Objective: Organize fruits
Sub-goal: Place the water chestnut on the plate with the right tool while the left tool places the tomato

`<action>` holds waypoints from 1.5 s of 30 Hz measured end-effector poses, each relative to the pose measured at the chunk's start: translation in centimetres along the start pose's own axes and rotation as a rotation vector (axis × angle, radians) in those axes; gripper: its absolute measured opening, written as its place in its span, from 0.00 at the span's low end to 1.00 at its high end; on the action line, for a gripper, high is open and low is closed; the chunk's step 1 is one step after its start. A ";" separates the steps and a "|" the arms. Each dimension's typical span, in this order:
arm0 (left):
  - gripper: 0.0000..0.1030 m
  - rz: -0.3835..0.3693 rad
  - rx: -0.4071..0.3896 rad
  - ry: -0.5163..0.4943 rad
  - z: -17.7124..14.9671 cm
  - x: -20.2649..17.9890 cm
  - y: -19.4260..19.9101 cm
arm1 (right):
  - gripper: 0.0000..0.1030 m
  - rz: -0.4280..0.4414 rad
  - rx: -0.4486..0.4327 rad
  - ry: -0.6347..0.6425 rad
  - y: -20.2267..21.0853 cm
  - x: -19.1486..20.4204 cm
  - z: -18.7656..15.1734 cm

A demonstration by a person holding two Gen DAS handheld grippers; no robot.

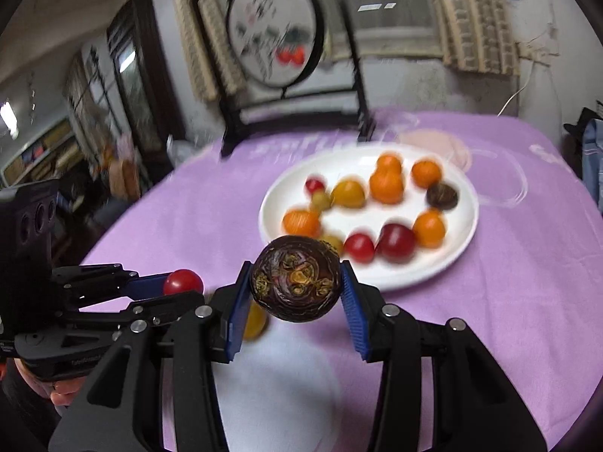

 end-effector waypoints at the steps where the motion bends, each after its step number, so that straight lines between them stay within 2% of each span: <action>1: 0.27 0.010 -0.005 -0.012 0.9 0.0 -0.1 | 0.44 -0.015 -0.019 -0.012 -0.1 -0.4 0.5; 5: 0.26 0.042 -0.039 -0.023 5.2 0.2 -1.2 | 0.44 -0.052 -0.025 -0.067 -2.0 -2.6 2.3; 8: 0.27 0.077 -0.053 -0.027 8.9 0.4 -3.5 | 0.44 -0.078 -0.009 -0.105 -4.1 -4.4 3.2; 11: 0.26 0.105 -0.032 -0.026 11.3 0.7 -6.4 | 0.44 -0.095 0.003 -0.109 -5.9 -5.5 3.9; 15: 0.27 0.135 0.003 -0.015 12.9 1.3 -9.9 | 0.45 -0.092 0.017 -0.101 -7.3 -6.4 4.6; 18: 0.30 0.145 0.035 -0.003 13.5 1.7 -12.1 | 0.52 -0.088 0.021 -0.107 -7.6 -6.8 4.9; 20: 0.72 0.162 0.020 0.020 13.7 2.0 -12.4 | 0.55 -0.081 0.010 -0.113 -7.0 -7.0 5.1; 21: 0.75 0.178 -0.003 0.028 13.7 2.2 -12.1 | 0.55 -0.085 0.001 -0.114 -6.6 -6.9 5.3; 24: 0.78 0.182 -0.029 0.034 13.6 2.4 -10.5 | 0.55 -0.068 -0.033 -0.103 -4.8 -5.9 5.6; 27: 0.87 0.207 -0.065 0.063 12.9 2.9 -7.4 | 0.56 -0.048 -0.045 -0.063 -3.3 -3.7 5.1; 31: 0.96 0.311 -0.116 0.076 10.4 3.6 -2.6 | 0.57 0.000 0.026 -0.008 -3.3 -0.1 2.5; 34: 0.98 0.322 -0.145 0.159 7.3 5.0 0.3 | 0.57 0.048 0.103 -0.011 -4.0 2.2 0.1; 38: 0.98 0.285 -0.154 0.313 3.1 7.1 1.4 | 0.57 0.047 0.142 0.016 -4.1 4.6 -2.2; 41: 0.98 0.313 -0.105 0.319 1.7 7.6 1.0 | 0.57 0.022 0.146 0.046 -4.1 5.5 -3.0; 43: 0.98 0.378 -0.126 0.312 1.7 7.6 1.4 | 0.57 0.009 0.148 0.068 -4.2 5.8 -3.3; 45: 0.98 0.382 -0.137 0.316 1.6 7.7 1.8 | 0.57 0.005 0.155 0.069 -4.5 5.6 -3.5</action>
Point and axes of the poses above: each gripper's, at about its wrist camera, not at the fingertips, and y roughly against the way its jaws point, x to its left, z to its top, the point moved 1 cm from there along -y, roughly the way its jaws point, and after that the axes turned 1 degree about -z, right-handed, at the moved point
